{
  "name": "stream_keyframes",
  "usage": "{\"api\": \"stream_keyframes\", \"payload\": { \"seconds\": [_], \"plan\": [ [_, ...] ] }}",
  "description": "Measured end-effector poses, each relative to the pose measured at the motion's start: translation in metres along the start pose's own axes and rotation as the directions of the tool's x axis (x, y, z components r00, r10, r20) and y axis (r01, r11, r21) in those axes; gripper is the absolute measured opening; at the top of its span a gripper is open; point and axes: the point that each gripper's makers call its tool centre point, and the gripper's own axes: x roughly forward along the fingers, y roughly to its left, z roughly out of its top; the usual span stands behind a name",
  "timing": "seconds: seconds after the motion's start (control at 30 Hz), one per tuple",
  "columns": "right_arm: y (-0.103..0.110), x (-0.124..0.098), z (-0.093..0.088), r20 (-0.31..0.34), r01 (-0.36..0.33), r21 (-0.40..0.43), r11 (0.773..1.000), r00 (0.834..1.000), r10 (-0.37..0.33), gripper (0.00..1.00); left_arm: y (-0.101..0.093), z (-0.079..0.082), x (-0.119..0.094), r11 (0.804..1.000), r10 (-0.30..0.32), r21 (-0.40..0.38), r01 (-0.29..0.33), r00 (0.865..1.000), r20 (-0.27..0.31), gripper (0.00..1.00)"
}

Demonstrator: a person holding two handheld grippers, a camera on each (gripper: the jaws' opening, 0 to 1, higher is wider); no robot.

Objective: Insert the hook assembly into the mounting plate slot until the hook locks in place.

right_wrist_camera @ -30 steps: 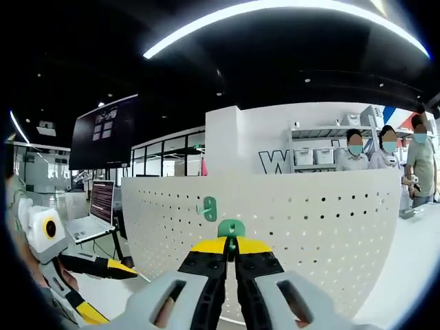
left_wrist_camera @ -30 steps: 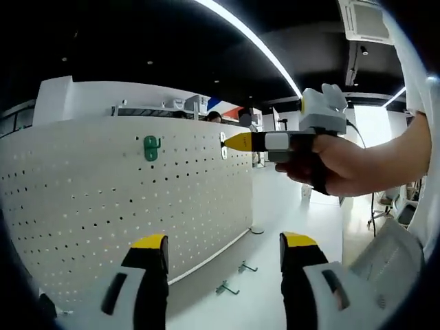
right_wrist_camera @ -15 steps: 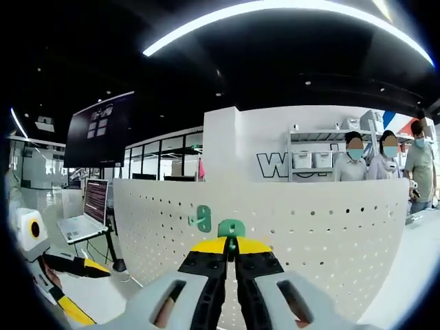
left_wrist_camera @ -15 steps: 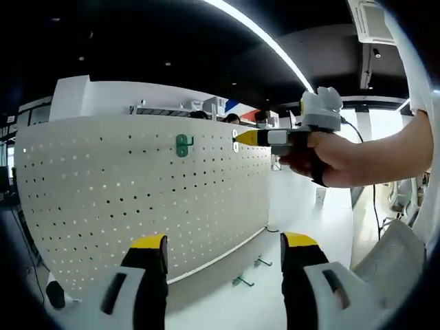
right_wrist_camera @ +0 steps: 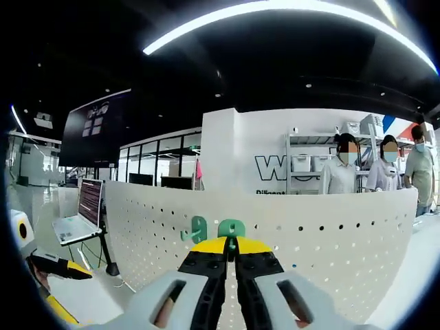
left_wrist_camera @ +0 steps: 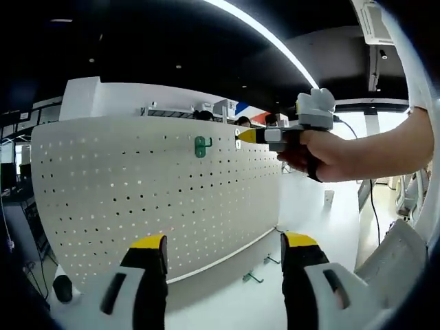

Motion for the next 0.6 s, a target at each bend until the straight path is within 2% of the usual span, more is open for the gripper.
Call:
{"api": "stream_keyframes", "payload": {
  "seconds": [0.6],
  "plan": [
    [0.001,0.024,-0.001,0.026,0.027,-0.051,0.998,0.999,-0.026,0.01,0.017,-0.002,-0.015,0.998,0.049,-0.03,-0.049,0.999,0.004,0.69]
  ]
}}
